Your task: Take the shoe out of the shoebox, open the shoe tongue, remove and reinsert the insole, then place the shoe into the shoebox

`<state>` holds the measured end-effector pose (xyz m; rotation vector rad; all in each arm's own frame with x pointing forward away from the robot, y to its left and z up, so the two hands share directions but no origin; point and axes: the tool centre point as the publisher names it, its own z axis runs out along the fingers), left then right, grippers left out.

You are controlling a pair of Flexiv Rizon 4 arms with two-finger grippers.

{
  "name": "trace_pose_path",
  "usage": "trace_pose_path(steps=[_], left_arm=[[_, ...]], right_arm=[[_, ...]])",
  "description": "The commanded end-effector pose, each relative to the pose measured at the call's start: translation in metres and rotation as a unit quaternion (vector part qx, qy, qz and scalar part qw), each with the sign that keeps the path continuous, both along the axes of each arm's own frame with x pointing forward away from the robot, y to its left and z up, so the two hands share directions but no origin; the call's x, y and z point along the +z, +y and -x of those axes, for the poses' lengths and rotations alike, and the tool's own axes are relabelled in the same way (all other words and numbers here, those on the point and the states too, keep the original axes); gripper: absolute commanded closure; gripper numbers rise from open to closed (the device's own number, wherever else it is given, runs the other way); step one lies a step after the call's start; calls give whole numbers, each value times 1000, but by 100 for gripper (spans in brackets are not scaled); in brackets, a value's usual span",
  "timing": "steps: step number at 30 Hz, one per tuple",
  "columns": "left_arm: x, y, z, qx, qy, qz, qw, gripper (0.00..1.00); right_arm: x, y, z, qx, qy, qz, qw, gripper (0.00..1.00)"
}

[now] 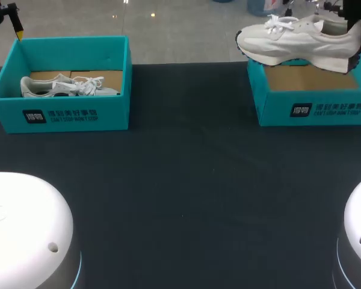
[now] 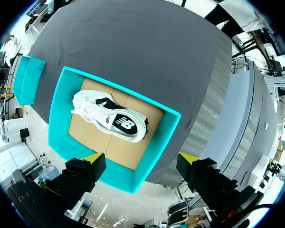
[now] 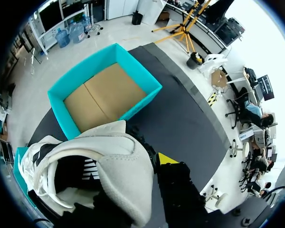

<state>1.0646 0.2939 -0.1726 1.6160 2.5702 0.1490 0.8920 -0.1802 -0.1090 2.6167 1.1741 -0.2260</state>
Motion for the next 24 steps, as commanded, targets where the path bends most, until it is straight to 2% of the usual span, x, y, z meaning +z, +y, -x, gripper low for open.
trace_pose_path(steps=[1,4,14,17,24], left_arm=[[0,0,1,0,0,-1,1000,0],[0,0,1,0,0,-1,1000,0],[0,0,1,0,0,-1,1000,0],[0,0,1,0,0,-1,1000,0],[0,0,1,0,0,-1,1000,0]], right_arm=[[3,14,28,4,-29,23,999,100],[1,28,42,6,-24,34,999,100],[-14,65,85,9,-4,5,1000,100],[-21,75,98,25,15,-1,1000,100],[-21,75,98,25,15,-1,1000,100]])
